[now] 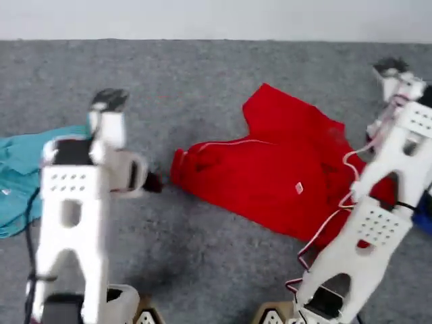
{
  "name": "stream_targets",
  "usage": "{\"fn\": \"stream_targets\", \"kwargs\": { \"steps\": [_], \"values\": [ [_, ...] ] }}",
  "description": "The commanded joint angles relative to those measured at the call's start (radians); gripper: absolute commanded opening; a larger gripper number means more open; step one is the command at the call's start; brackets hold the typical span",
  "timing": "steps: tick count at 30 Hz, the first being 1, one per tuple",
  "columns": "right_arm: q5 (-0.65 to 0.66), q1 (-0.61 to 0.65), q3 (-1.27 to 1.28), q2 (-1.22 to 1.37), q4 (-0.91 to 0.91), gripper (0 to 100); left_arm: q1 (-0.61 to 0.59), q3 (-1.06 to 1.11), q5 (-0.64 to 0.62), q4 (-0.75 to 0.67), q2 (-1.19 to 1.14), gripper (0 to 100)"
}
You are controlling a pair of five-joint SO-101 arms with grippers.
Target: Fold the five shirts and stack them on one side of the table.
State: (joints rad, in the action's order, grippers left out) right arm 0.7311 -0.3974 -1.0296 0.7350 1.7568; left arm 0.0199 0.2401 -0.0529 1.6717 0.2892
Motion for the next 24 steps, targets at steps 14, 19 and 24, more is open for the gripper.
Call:
{"fn": "stream_targets", "kwargs": {
  "steps": [14, 19, 24],
  "values": [
    [0.035, -0.051, 0.614, -0.55, 0.039, 28.8, 0.47, -1.374, -0.229, 0.083, -1.122, 35],
    [0.051, -0.099, 0.713, -0.619, 0.038, 28.8, 0.545, -1.707, -0.037, 0.08, -1.43, 24],
    [0.055, -0.137, 0.713, -0.65, 0.038, 28.8, 0.546, -1.883, 0.157, 0.081, -1.616, 10]
  ]
}}
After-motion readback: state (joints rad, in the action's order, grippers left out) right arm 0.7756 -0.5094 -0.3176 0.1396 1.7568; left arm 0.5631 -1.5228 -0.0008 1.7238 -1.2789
